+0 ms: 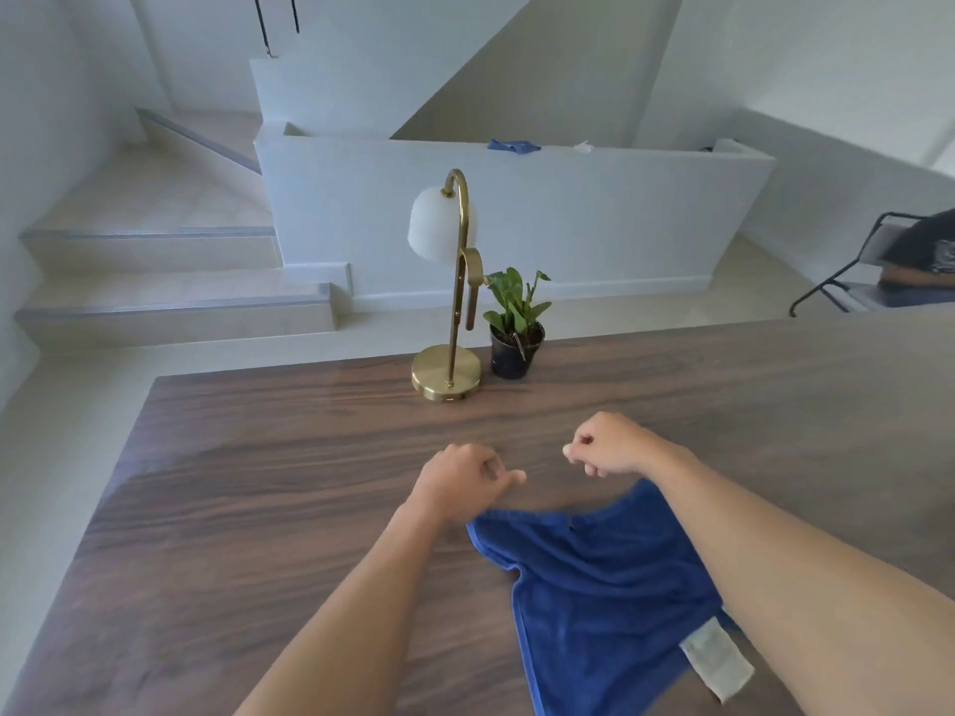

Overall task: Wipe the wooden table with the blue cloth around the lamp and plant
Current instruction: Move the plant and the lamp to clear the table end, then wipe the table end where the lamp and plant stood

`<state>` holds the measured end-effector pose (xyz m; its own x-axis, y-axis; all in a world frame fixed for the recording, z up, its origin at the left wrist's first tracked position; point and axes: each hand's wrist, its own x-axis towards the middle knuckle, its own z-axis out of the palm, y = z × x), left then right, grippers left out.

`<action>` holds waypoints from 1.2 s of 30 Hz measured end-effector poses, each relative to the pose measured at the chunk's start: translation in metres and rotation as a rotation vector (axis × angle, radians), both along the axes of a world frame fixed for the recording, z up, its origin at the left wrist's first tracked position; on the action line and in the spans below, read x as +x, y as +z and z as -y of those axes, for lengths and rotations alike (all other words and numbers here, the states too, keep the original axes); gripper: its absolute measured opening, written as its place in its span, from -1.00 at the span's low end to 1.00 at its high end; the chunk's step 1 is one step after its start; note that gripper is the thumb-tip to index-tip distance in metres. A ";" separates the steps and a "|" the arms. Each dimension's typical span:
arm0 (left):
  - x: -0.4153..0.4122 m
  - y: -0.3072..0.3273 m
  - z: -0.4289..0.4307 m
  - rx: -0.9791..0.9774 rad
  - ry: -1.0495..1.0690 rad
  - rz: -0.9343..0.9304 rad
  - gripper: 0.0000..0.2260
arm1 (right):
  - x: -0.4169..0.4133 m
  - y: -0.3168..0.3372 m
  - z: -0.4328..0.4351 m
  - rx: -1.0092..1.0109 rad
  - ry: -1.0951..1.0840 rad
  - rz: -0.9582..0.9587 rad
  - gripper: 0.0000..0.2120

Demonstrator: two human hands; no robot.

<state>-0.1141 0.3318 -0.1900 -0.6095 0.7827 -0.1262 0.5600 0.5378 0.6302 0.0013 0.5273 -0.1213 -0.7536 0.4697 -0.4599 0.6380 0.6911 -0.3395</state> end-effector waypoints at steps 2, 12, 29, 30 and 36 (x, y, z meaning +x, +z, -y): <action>0.015 0.004 0.003 -0.090 -0.125 -0.020 -0.58 | 0.020 0.006 -0.005 -0.033 0.055 0.251 -0.77; 0.064 0.008 0.034 -0.335 -0.083 -0.031 -0.78 | 0.101 -0.052 -0.010 0.068 0.076 0.040 -0.85; -0.021 0.084 0.240 -0.310 0.451 -0.271 -0.92 | -0.062 0.018 0.164 -0.104 0.325 -0.240 -0.94; -0.027 0.083 0.244 -0.281 0.482 -0.316 -0.95 | -0.071 0.016 0.172 -0.087 0.284 -0.341 -0.92; -0.044 0.020 0.266 -0.109 0.571 -0.354 -0.80 | -0.083 -0.041 0.230 -0.208 0.122 -0.491 -0.31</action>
